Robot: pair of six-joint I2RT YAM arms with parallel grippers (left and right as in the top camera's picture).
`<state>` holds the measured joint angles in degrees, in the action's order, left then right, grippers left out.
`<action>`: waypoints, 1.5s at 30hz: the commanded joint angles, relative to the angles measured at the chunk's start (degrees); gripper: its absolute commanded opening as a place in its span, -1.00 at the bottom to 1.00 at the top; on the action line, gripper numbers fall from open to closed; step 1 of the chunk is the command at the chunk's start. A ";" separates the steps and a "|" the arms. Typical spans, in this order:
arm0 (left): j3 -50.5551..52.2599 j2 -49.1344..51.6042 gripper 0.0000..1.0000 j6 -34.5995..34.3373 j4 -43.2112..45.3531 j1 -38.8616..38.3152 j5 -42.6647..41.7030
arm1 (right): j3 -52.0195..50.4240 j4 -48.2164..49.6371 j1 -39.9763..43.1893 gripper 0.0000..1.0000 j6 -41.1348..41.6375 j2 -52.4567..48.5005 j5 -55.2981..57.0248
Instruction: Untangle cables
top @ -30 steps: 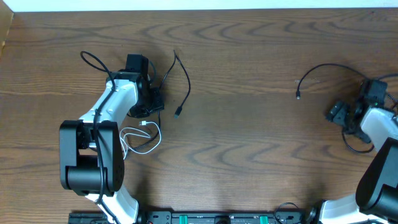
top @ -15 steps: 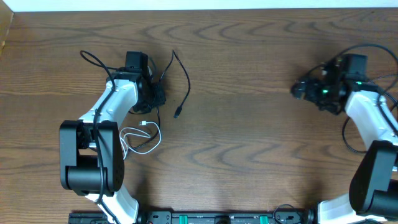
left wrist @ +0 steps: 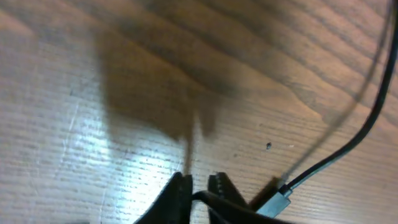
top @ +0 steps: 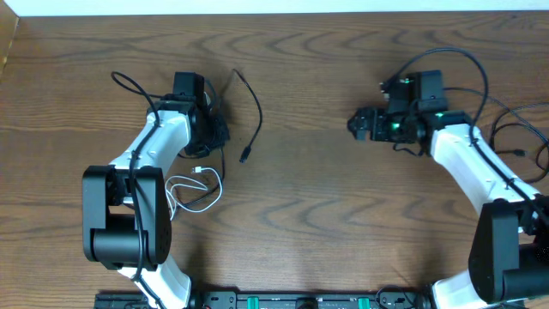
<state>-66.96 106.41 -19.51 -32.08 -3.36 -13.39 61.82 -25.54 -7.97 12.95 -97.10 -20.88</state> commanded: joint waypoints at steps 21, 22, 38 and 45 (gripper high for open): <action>-4.22 -0.42 -0.85 -3.74 1.81 0.39 -20.44 | 0.15 2.95 -8.28 0.99 -0.59 0.00 -3.50; -4.46 -0.44 -0.85 -3.72 1.99 0.39 -20.15 | 0.15 3.04 -8.33 0.99 -0.59 0.00 -3.58; -4.70 -3.78 0.71 -3.37 -5.57 4.39 -5.57 | 0.15 6.73 -14.47 0.99 -3.69 0.00 -8.41; -4.68 -6.19 0.71 -3.34 -6.43 7.76 -0.42 | 0.15 7.15 -20.92 0.98 -16.79 0.00 -8.44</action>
<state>-70.70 101.36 -22.72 -37.52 3.29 -18.83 61.82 -18.52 -26.06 4.75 -97.10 -28.58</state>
